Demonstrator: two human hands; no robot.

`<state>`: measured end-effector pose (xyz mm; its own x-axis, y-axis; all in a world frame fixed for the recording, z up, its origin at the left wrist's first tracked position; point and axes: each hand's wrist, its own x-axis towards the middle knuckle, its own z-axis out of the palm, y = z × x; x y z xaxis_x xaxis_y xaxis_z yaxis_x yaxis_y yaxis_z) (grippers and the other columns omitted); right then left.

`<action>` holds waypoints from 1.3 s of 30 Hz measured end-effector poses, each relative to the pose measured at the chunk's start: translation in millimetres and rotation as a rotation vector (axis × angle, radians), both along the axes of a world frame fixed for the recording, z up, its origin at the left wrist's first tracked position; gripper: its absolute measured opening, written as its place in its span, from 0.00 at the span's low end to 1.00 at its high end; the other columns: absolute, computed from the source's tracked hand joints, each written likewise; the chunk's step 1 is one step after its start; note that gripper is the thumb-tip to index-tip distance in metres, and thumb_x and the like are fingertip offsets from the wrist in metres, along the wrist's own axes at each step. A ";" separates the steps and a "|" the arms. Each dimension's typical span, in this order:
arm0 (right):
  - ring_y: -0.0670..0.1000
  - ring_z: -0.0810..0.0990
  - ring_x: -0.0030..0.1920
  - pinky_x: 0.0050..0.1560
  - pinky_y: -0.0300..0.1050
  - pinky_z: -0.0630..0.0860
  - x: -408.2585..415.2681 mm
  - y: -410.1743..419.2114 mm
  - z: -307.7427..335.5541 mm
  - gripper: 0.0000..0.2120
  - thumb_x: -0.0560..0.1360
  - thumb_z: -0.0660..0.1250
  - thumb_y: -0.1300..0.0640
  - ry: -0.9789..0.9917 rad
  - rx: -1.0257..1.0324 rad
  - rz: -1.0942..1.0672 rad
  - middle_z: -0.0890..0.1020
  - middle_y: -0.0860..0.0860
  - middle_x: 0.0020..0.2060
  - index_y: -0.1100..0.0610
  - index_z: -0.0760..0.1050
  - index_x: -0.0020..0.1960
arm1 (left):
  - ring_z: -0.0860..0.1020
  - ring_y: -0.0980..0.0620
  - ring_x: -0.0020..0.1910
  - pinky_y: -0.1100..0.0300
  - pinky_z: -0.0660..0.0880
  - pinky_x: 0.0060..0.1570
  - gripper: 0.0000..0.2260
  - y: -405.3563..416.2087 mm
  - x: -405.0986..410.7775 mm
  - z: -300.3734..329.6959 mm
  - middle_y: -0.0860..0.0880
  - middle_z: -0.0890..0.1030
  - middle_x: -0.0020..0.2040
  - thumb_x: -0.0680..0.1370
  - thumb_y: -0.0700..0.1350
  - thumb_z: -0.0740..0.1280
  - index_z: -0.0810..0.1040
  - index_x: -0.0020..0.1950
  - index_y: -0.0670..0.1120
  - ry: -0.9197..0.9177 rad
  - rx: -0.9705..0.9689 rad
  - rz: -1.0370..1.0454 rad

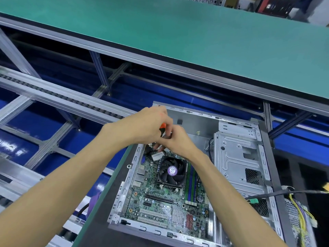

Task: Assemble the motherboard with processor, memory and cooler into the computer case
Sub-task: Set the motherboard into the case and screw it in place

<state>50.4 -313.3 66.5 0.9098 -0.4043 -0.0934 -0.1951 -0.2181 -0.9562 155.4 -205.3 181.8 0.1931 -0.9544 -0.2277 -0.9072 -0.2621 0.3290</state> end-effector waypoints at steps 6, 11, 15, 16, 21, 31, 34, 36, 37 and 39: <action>0.57 0.86 0.35 0.38 0.48 0.83 -0.4 1.1 1.5 0.04 0.76 0.72 0.58 -0.020 -0.009 0.006 0.86 0.55 0.36 0.52 0.81 0.51 | 0.74 0.44 0.38 0.54 0.68 0.36 0.16 -3.2 -6.5 -8.1 0.48 0.76 0.40 0.77 0.62 0.63 0.70 0.48 0.49 -0.374 -0.082 0.291; 0.57 0.87 0.37 0.42 0.55 0.84 0.1 0.0 0.6 0.07 0.74 0.73 0.56 -0.010 -0.027 0.006 0.87 0.55 0.37 0.55 0.80 0.51 | 0.72 0.50 0.55 0.52 0.70 0.56 0.09 0.2 -0.4 5.8 0.51 0.72 0.57 0.76 0.44 0.65 0.78 0.53 0.55 -0.054 0.007 -0.010; 0.58 0.87 0.37 0.43 0.58 0.84 0.5 0.0 0.5 0.07 0.76 0.73 0.55 -0.005 -0.023 0.009 0.87 0.55 0.37 0.55 0.82 0.53 | 0.76 0.45 0.42 0.53 0.71 0.40 0.22 -2.8 -8.2 1.2 0.49 0.74 0.44 0.75 0.66 0.62 0.70 0.54 0.48 -0.380 -0.083 0.263; 0.58 0.87 0.37 0.43 0.58 0.84 0.3 0.1 0.7 0.08 0.76 0.73 0.55 0.002 -0.018 0.000 0.87 0.54 0.38 0.54 0.81 0.54 | 0.75 0.45 0.38 0.54 0.69 0.37 0.23 -3.1 -8.1 -0.7 0.49 0.74 0.39 0.75 0.67 0.61 0.70 0.51 0.47 -0.408 -0.085 0.306; 0.55 0.86 0.34 0.37 0.43 0.82 -1.0 2.3 3.1 0.05 0.75 0.73 0.58 0.010 -0.021 -0.009 0.86 0.55 0.35 0.55 0.79 0.50 | 0.75 0.48 0.48 0.51 0.74 0.48 0.05 -0.3 0.9 4.5 0.50 0.75 0.51 0.78 0.44 0.64 0.75 0.52 0.53 -0.060 0.005 0.032; 0.55 0.86 0.34 0.40 0.49 0.84 -1.8 3.5 6.6 0.04 0.75 0.74 0.59 0.024 -0.011 0.012 0.86 0.55 0.34 0.53 0.81 0.49 | 0.75 0.47 0.38 0.55 0.68 0.35 0.14 -4.5 2.4 -11.9 0.51 0.73 0.37 0.77 0.59 0.64 0.71 0.45 0.49 -0.244 -0.094 0.190; 0.55 0.86 0.35 0.39 0.49 0.83 -0.7 8.5 8.1 0.07 0.75 0.74 0.61 0.014 0.005 0.037 0.85 0.53 0.33 0.52 0.79 0.48 | 0.73 0.53 0.35 0.57 0.66 0.31 0.09 -1.0 11.3 -6.8 0.53 0.75 0.37 0.76 0.54 0.65 0.70 0.43 0.51 -0.154 -0.042 0.097; 0.55 0.86 0.34 0.37 0.46 0.82 0.2 9.8 9.3 0.09 0.75 0.74 0.63 -0.005 0.020 0.033 0.84 0.49 0.33 0.53 0.78 0.50 | 0.74 0.52 0.36 0.56 0.69 0.33 0.09 -0.4 14.2 -5.5 0.52 0.76 0.38 0.76 0.54 0.65 0.72 0.44 0.50 -0.177 -0.042 0.088; 0.55 0.86 0.34 0.36 0.44 0.81 0.2 10.1 9.9 0.09 0.75 0.75 0.62 -0.010 0.024 0.026 0.84 0.48 0.34 0.53 0.77 0.51 | 0.75 0.51 0.37 0.55 0.69 0.34 0.09 -0.4 14.3 -6.3 0.51 0.77 0.39 0.76 0.55 0.65 0.72 0.45 0.50 -0.205 -0.052 0.095; 0.56 0.87 0.35 0.36 0.46 0.82 -0.5 9.3 10.7 0.10 0.75 0.75 0.61 -0.007 0.026 -0.004 0.85 0.51 0.37 0.55 0.77 0.52 | 0.76 0.49 0.38 0.55 0.67 0.36 0.12 0.3 13.0 -10.1 0.51 0.78 0.41 0.76 0.59 0.64 0.72 0.48 0.50 -0.258 -0.080 0.111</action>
<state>49.9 -304.0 77.2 0.9090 -0.4050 -0.0979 -0.1894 -0.1923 -0.9629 168.4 -205.0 171.7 0.3387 -0.9373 -0.0820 -0.9310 -0.3464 0.1151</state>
